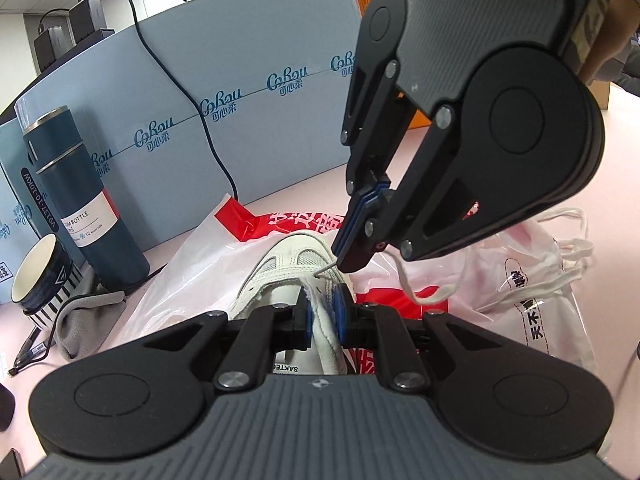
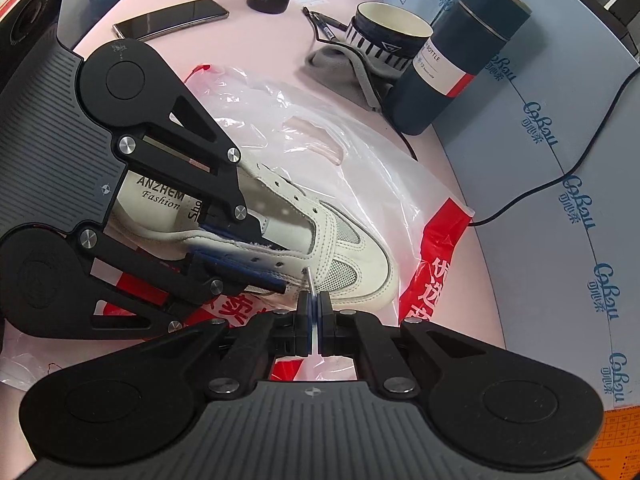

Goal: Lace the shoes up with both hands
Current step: 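Push the lace tip into the eyelet beside the left tool with the right tool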

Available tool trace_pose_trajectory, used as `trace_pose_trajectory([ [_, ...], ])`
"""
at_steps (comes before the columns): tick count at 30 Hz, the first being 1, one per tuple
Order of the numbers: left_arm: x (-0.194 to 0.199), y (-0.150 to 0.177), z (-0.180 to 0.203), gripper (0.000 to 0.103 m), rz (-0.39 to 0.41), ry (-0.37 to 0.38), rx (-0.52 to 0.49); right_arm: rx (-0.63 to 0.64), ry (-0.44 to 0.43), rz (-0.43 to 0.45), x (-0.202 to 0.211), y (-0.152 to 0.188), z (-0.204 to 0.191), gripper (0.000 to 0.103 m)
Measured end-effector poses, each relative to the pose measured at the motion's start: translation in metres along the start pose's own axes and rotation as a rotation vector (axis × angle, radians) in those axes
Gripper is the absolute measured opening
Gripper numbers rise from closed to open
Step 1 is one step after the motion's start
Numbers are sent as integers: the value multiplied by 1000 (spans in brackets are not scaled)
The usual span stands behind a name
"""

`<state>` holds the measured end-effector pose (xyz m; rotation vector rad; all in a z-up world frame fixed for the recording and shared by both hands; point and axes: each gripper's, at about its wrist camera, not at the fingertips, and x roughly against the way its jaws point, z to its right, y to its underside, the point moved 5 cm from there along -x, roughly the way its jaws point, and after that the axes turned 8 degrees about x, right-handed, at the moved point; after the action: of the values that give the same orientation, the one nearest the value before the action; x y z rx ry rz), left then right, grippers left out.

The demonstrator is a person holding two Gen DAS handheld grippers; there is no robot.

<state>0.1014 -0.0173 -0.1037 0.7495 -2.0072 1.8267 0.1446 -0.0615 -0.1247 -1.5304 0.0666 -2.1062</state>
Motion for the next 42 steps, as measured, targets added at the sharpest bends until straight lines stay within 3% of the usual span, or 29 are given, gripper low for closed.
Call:
trace_pose_trajectory([
  [42,11,-2,4,14,3,-50,-100,115,-6,-76,-4,-10,-2,2],
])
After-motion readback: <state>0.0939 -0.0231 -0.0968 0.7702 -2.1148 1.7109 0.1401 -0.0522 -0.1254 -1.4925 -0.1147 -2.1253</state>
